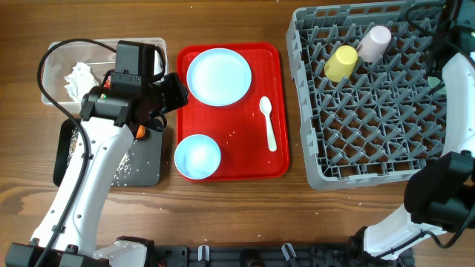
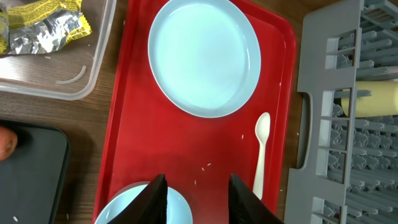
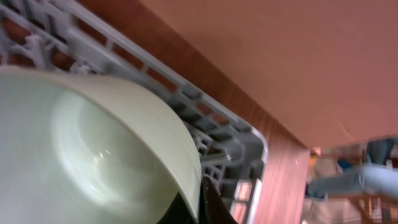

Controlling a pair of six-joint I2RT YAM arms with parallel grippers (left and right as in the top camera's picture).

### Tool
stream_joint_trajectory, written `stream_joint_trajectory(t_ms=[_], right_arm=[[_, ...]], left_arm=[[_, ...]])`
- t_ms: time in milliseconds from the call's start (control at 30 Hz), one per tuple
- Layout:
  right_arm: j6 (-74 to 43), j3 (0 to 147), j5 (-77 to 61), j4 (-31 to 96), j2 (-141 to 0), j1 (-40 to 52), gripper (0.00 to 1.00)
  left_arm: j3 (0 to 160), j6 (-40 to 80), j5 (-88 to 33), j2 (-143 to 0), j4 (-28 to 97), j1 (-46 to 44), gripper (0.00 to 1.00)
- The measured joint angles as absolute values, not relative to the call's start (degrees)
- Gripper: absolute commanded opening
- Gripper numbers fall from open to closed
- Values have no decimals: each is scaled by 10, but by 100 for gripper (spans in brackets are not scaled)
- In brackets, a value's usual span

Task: Sort waste into correct bins and load items into the dishwasher rack
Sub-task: 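Carry the green bowl right and lower it upside down into the rack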

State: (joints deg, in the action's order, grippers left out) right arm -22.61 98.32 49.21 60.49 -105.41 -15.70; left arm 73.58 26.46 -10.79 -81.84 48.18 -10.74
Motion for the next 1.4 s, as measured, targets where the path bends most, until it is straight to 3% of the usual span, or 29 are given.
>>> stream_joint_trajectory(t_ms=[300, 1033, 1400], right_arm=[[-174, 949, 534, 575, -1138, -134, 4], [-46, 947, 653, 488, -1143, -121, 5], [-33, 871, 711, 446, -1143, -52, 4]], left_arm=[[736, 265, -108, -818, 485, -107, 32], [736, 265, -108, -818, 495, -107, 31], [736, 265, -108, -818, 500, -108, 30]])
